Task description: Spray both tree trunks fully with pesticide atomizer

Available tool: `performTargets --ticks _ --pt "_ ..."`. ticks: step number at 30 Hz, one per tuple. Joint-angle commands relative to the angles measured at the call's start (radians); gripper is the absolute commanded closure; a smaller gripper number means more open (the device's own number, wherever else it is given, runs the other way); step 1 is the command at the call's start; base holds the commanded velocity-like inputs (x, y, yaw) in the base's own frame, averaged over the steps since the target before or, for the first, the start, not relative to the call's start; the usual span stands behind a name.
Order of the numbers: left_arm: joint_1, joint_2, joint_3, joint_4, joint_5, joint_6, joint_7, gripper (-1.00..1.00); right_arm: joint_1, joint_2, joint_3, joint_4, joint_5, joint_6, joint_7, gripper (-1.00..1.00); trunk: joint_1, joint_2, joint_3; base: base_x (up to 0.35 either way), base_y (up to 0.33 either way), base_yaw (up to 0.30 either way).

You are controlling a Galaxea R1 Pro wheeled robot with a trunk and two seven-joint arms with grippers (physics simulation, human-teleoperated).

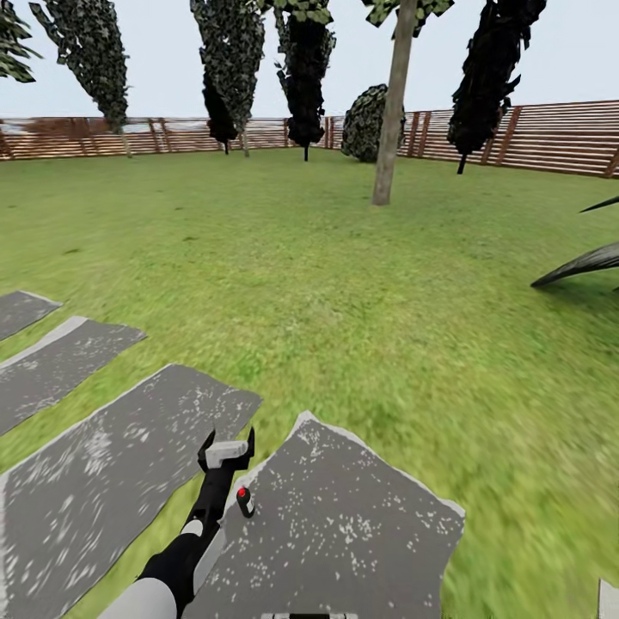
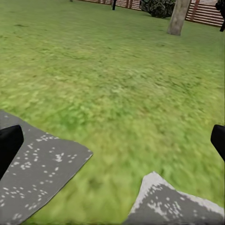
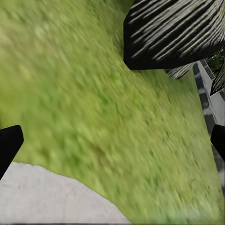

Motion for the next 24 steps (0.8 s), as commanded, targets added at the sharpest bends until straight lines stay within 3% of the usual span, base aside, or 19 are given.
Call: performTargets --ticks 1,24 --pt "0.000 0.000 -0.001 0.000 0.000 0.000 0.000 -1.00 0.000 0.000 0.000 0.000 0.000 0.000 0.000 -1.00 0.000 0.000 -0.004 0.000 0.000 0.000" --pt "0.000 0.000 -0.002 -0.003 0.001 0.001 -0.001 -1.00 0.000 0.001 0.000 0.000 -0.001 0.000 0.006 -1.00 0.011 -0.006 -0.093 0.000 0.000 0.000"
